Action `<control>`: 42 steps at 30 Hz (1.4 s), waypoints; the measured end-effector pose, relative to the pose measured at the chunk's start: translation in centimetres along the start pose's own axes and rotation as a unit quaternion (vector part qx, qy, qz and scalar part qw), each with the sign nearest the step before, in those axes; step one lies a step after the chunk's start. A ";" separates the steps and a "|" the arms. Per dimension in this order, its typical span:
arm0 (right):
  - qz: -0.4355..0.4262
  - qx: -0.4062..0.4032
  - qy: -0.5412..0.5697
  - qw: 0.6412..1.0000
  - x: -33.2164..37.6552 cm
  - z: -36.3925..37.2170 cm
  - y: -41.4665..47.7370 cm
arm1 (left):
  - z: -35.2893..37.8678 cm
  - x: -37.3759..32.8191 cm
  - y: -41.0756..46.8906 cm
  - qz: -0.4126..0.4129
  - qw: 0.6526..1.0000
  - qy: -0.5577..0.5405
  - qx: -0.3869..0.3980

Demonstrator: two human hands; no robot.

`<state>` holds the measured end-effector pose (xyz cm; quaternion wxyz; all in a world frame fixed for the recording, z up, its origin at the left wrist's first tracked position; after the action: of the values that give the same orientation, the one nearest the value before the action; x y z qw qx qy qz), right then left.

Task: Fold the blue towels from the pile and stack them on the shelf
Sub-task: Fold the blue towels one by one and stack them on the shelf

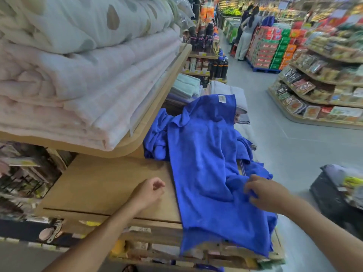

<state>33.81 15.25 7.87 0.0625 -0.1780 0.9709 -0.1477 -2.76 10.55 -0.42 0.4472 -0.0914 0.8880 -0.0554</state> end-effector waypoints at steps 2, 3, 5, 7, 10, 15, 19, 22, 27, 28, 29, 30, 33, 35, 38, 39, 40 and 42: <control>-0.019 -0.074 0.028 0.997 2.1 1.1 -0.4 | 1.2 -1.6 0.2 0.067 0.997 0.048 -0.006; -0.054 -0.102 0.058 0.992 4.1 1.5 -0.8 | 2.0 -2.4 0.2 0.102 0.993 0.059 -0.003; -0.166 -0.113 0.107 0.974 9.2 2.7 -2.2 | 3.5 -3.5 -0.1 0.170 0.980 0.107 -0.010; -0.249 -0.102 0.096 0.958 13.6 4.8 -3.3 | 4.2 -3.9 -0.6 0.212 0.962 0.167 -0.049; -0.243 -0.109 0.055 0.962 15.7 6.9 -3.0 | 3.9 -4.4 -1.9 0.270 0.934 0.208 -0.106; -0.236 -0.116 0.258 0.929 14.9 4.8 -2.0 | 4.6 -4.9 -5.1 0.403 0.907 0.123 -0.015; -0.123 -0.095 0.565 0.810 11.4 1.9 -0.2 | 5.0 -4.1 -6.6 0.364 0.927 0.085 0.033; -0.076 -0.077 0.689 0.717 10.5 1.4 1.0 | 5.5 -5.1 -6.9 0.336 0.940 0.060 0.017; -0.052 0.030 0.742 0.668 11.7 3.1 1.9 | 4.9 -7.1 -5.3 0.280 0.960 -0.019 -0.023; -0.047 0.032 0.735 0.676 11.8 3.4 2.0 | 5.0 -6.9 -4.8 0.259 0.966 -0.015 -0.009; -0.037 0.026 0.738 0.673 11.7 3.7 2.2 | 5.0 -6.6 -4.6 0.243 0.970 -0.004 0.005; -0.021 0.020 0.753 0.658 11.4 3.8 2.5 | 5.0 -6.2 -4.4 0.235 0.972 0.011 0.019; 0.033 -0.004 0.808 0.588 10.0 4.6 3.2 | 5.5 -5.2 -4.3 0.207 0.974 0.031 0.089; 0.063 -0.016 0.803 0.593 9.3 5.5 3.5 | 5.0 -4.4 -3.7 0.151 0.985 -0.005 0.081; 0.047 -0.024 0.784 0.618 9.6 6.6 3.2 | 2.4 -3.8 -0.9 0.100 0.994 0.004 -0.034; 0.039 -0.034 0.777 0.628 9.6 6.7 3.0 | 1.3 -4.0 0.3 0.096 0.992 0.035 -0.071; 0.035 -0.046 0.770 0.635 9.6 6.8 2.8 | 0.3 -4.3 1.4 0.093 0.988 0.067 -0.099; 0.030 -0.064 0.760 0.646 9.5 6.8 2.8 | -1.3 -5.4 3.8 0.105 0.979 0.110 -0.136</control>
<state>25.26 12.46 -0.05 -0.7045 0.0221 0.6894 -0.1671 -1.12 15.44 3.88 0.3339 -0.0506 0.9356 0.1032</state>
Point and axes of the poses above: each hand's wrist, its own y-axis towards the middle knuckle, its own z-axis out of the palm, x = y × z, the point moved 7 cm from there along y, towards the middle knuckle, and after that the axes turned 3 degrees about z, right-handed, at the moved point
